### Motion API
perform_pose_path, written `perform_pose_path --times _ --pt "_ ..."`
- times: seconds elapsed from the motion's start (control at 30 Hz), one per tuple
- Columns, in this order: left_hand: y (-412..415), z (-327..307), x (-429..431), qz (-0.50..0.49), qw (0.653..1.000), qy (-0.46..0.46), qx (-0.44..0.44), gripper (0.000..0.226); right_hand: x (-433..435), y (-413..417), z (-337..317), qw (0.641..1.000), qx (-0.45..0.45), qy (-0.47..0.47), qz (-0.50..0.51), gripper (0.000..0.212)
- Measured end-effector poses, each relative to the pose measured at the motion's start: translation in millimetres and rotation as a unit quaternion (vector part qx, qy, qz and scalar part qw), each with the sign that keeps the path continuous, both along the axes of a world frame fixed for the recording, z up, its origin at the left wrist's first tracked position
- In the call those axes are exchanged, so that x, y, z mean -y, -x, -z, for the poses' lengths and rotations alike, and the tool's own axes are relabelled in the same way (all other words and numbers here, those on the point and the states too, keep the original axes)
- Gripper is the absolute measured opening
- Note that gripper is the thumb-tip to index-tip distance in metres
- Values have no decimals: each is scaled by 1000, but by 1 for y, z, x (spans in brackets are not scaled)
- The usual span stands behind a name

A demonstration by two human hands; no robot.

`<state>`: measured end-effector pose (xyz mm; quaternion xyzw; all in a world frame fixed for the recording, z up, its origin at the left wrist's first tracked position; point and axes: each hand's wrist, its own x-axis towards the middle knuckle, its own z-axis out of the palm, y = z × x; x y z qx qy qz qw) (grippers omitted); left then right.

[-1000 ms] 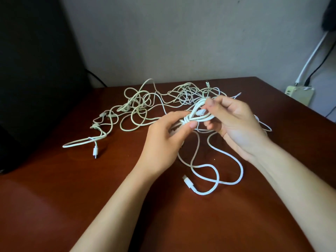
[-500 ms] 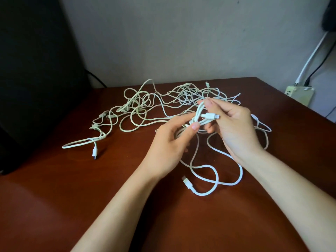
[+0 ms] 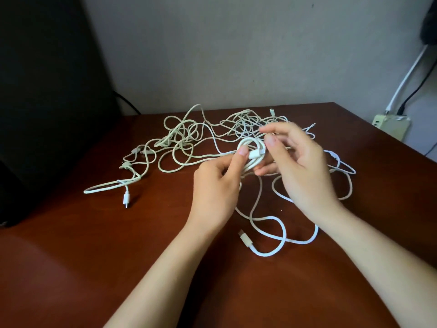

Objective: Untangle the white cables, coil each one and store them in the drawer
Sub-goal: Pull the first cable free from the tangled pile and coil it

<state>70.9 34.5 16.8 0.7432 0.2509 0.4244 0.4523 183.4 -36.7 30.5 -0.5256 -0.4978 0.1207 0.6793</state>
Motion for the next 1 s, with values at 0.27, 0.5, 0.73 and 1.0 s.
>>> perform_pose_path --times 0.27,0.5,0.73,1.0 --pt "2 -1 1 -45 999 -17 -7 59 0 2 9 987 149 3 59 23" --pt "3 1 1 -41 997 -60 -22 56 -1 -10 12 946 286 41 148 34" --pt "5 0 -2 -13 996 -65 -55 56 4 -22 5 918 377 80 99 33" --pt "6 1 -3 49 996 -71 -34 37 6 -15 2 912 398 33 98 27"
